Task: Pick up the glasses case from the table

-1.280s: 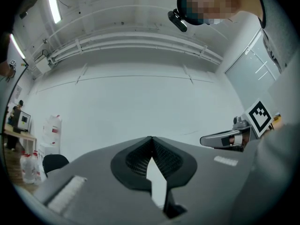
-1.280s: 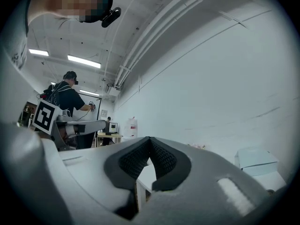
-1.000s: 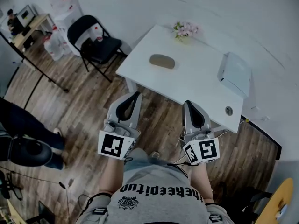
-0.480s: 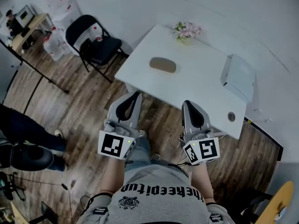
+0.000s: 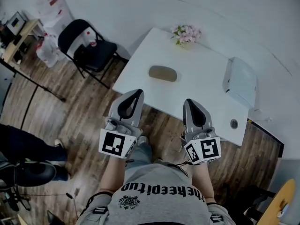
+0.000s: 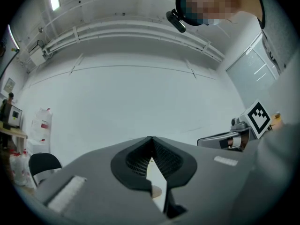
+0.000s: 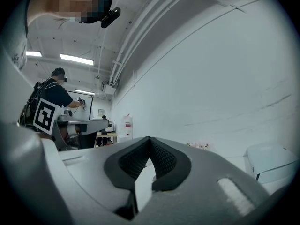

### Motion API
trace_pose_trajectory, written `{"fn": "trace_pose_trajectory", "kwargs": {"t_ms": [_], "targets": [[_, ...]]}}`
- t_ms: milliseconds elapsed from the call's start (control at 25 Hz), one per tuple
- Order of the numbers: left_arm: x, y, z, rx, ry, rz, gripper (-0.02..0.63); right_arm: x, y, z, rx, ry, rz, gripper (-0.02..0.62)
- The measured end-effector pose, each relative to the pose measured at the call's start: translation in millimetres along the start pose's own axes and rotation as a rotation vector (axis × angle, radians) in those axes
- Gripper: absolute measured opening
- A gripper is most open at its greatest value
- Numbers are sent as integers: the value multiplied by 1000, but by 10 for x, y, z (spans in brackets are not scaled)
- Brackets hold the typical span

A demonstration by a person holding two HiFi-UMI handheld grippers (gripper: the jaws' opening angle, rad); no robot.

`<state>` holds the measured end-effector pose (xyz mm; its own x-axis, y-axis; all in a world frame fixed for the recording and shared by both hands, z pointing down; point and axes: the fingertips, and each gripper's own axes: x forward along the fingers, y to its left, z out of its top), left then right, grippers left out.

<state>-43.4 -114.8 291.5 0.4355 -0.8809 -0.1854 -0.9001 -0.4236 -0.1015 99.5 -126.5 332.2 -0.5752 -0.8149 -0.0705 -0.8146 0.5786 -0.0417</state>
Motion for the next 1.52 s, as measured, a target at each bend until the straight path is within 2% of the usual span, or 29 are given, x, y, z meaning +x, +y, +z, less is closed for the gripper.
{"fn": "trace_pose_trajectory", "kwargs": {"t_ms": [440,840,1000,1320,1520], "targets": [[428,546,-130,-11,5,-63,14,624,-60,-25,1,-1,-55,3],[724,865,-221,-47,-21,-151,14,990,-96,-91,-7,15,-129,3],[794,954,-318,-53,-1,-169,14,1066,-123,-151,-4,27,-157,5],[900,1051,-397,-78,-11,-186,14,1214,-231,-356,11,94,-172,5],[1003,1100,-483,-87,8,-180,14,1335,-342,-547,6,159,-148,5]]}}
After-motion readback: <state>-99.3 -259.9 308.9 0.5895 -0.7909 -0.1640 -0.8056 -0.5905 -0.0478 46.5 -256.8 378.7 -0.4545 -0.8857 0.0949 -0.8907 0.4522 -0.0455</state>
